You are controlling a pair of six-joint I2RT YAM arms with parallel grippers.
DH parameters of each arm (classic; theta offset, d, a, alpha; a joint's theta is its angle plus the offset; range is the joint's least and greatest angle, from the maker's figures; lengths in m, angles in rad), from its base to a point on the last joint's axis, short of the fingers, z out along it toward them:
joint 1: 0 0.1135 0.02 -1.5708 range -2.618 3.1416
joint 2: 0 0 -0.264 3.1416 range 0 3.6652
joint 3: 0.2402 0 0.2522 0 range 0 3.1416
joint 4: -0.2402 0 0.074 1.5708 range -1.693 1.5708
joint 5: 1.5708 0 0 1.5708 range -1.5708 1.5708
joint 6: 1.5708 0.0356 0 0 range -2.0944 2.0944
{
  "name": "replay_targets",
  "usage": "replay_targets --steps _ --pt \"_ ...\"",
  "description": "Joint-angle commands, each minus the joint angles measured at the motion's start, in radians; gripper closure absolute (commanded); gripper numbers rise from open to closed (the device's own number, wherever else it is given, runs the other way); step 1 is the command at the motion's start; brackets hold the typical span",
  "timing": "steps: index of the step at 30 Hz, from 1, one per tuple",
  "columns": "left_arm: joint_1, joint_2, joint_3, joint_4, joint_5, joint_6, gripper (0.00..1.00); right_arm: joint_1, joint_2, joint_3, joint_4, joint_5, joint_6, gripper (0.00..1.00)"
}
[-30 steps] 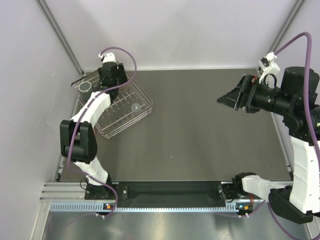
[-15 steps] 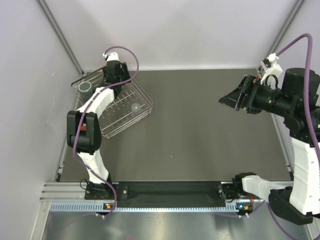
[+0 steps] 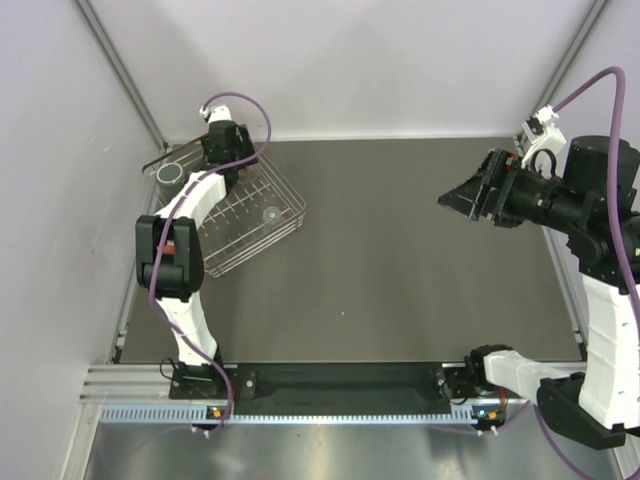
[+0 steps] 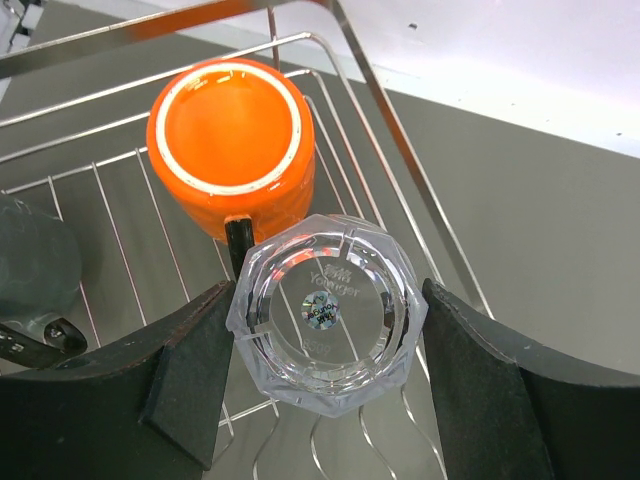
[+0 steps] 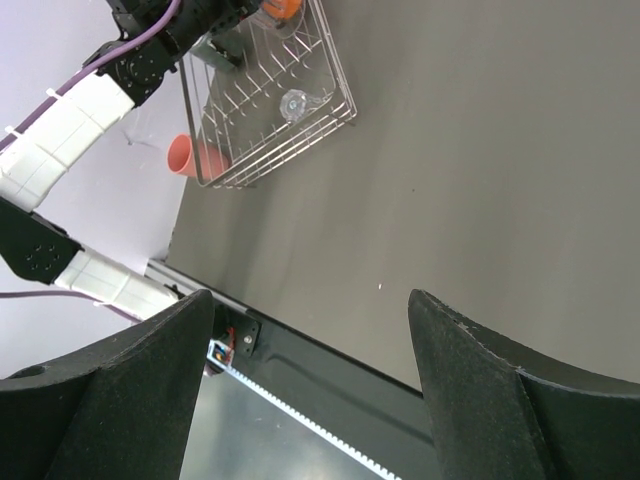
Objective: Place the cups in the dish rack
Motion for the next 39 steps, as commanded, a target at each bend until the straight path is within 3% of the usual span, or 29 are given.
replay_targets --steps 1,26,39 --pt "0.01 0.006 0.047 0.057 -0.002 -0.015 1.0 -0.015 0.006 0.007 0.02 0.004 -0.001 0.22" --pt "0.012 0.06 0.059 -0.02 -0.057 -0.049 1.0 -0.032 0.017 -0.002 0.016 -0.012 -0.013 0.22" --pt "0.009 0.113 0.14 -0.124 -0.105 -0.083 1.0 -0.042 0.005 -0.014 0.01 -0.016 -0.022 0.22"
